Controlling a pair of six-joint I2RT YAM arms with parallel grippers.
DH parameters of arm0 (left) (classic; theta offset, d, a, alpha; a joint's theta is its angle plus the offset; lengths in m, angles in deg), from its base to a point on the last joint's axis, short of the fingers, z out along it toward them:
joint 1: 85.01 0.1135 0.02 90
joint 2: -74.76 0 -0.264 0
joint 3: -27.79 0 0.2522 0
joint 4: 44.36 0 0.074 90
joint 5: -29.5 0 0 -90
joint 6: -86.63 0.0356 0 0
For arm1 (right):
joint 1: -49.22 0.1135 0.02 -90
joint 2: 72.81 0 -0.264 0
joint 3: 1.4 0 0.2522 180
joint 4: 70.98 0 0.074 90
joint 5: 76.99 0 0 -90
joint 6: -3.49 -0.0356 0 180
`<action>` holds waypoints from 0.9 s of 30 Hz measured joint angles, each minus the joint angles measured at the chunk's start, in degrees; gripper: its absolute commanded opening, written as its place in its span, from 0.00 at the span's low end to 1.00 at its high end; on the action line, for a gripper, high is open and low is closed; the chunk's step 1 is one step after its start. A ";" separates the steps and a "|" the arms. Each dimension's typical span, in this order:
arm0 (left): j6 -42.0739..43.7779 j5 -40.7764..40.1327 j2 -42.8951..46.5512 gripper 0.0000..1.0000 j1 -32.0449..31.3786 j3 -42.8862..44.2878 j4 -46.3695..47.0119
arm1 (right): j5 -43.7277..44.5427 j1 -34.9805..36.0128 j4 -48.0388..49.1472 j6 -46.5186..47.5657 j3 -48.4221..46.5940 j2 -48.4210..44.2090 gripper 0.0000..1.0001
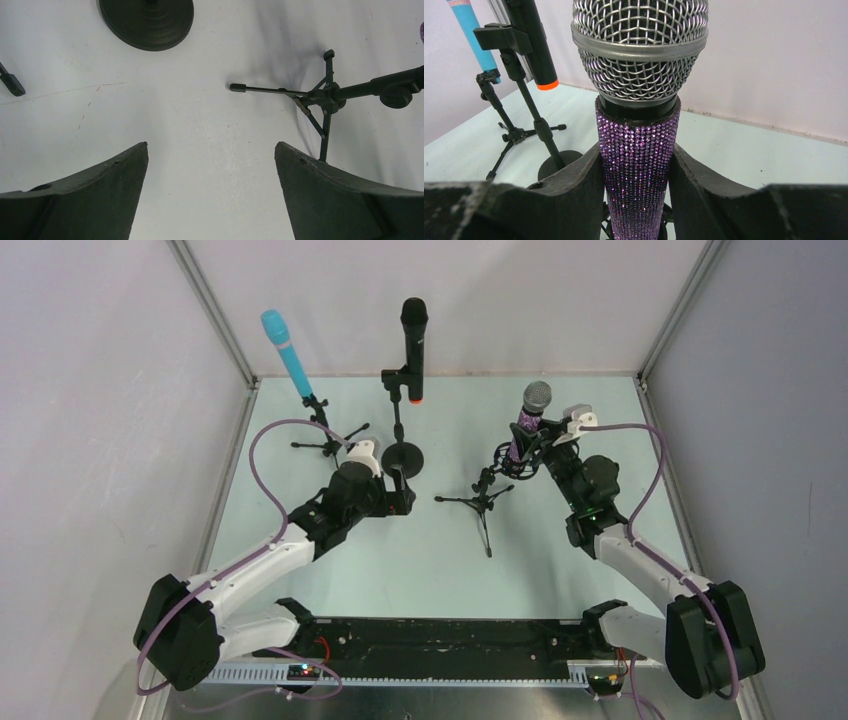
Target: Attach the microphones to the stand
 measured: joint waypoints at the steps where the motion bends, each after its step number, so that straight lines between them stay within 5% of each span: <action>1: 0.00 0.07 0.00 1.00 0.00 0.00 0.00 | -0.13 0.00 0.35 -0.04 0.17 0.13 0.00; 27: 1.07 1.97 5.92 1.00 0.00 0.76 0.04 | -1.88 -0.11 5.29 -0.92 4.68 2.40 0.00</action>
